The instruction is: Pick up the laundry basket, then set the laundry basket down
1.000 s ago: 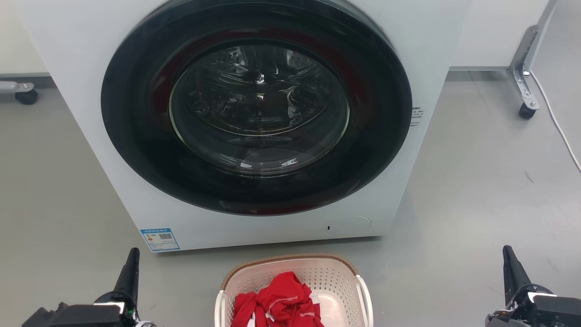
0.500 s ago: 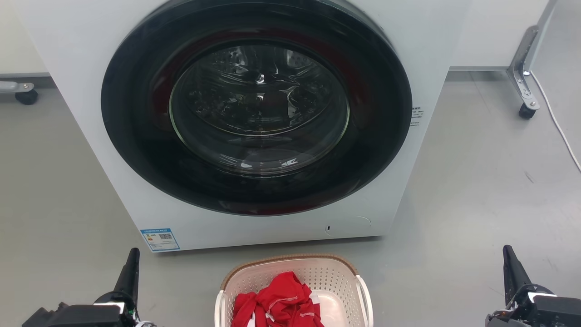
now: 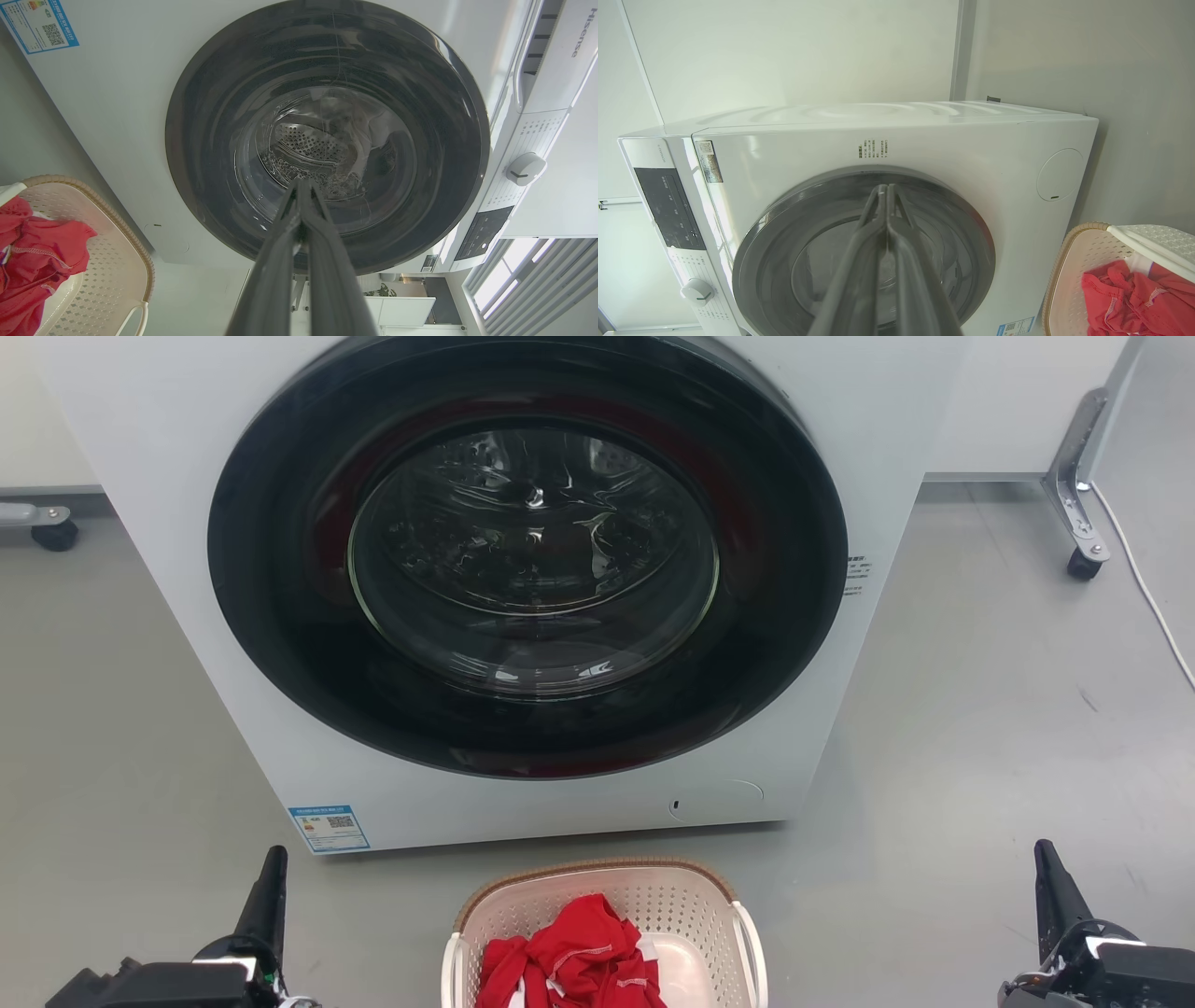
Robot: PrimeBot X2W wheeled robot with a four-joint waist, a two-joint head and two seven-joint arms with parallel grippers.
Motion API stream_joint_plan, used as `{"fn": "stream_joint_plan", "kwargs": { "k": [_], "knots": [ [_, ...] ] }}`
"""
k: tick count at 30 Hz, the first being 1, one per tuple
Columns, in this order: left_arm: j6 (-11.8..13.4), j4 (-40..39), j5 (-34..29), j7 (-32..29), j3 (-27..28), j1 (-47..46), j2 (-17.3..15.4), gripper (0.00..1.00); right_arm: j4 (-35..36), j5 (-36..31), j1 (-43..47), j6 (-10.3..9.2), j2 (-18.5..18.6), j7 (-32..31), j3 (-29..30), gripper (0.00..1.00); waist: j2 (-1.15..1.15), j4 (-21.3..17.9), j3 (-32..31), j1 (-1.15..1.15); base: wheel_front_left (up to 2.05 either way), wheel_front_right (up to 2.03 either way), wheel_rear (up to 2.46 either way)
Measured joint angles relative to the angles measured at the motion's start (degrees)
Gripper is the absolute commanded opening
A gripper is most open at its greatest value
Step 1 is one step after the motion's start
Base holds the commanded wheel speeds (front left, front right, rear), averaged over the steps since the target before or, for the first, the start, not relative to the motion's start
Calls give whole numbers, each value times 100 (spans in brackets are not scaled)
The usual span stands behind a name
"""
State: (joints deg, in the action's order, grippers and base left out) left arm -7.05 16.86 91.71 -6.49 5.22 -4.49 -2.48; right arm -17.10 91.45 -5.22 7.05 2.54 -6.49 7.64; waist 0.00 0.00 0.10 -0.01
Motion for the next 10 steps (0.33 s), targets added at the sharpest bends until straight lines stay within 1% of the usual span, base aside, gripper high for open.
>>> {"fn": "stream_joint_plan", "kwargs": {
  "k": [10],
  "knots": [
    [0, 2, 0, 0, 0, 0, 0, 0, 0, 0, 0, 0, 0, 0, 0, 0, 0, 0, 0, 0, 0, 0, 0]
  ]
}}
